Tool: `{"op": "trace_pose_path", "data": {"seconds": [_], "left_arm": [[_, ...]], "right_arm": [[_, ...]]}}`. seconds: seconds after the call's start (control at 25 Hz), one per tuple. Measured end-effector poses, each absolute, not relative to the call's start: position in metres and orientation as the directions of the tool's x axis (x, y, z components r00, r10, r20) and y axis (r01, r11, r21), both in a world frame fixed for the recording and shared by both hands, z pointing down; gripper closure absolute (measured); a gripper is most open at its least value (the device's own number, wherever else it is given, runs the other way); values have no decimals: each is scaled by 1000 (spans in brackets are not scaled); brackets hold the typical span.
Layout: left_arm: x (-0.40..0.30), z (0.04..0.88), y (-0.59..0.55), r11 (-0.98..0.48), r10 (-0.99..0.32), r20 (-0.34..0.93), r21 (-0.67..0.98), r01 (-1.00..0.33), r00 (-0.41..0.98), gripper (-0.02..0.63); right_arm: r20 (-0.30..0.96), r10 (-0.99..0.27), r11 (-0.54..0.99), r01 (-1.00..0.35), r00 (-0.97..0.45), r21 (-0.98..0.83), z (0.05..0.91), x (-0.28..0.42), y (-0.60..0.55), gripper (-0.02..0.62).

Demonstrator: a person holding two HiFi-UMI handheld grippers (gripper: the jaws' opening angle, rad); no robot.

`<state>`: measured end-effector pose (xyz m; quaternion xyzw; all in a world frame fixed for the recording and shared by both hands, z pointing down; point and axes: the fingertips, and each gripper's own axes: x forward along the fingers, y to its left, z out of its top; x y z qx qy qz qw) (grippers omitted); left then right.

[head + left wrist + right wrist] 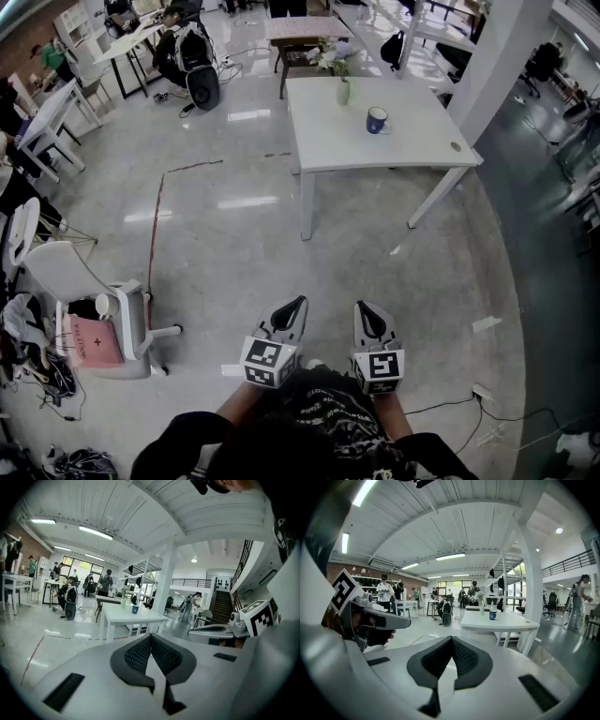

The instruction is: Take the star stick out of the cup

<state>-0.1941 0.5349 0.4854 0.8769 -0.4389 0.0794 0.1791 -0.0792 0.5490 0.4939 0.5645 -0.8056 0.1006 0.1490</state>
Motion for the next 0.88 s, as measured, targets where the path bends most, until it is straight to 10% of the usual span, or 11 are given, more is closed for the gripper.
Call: {"op": "trace_pose_path", "data": {"seconds": [0.88], "left_arm": [[-246,494,463,-649,-685,260,207,-733,680,586]], "right_arm": [[328,-936,137,-991,-131,-3,500,-101,497,588]]}}
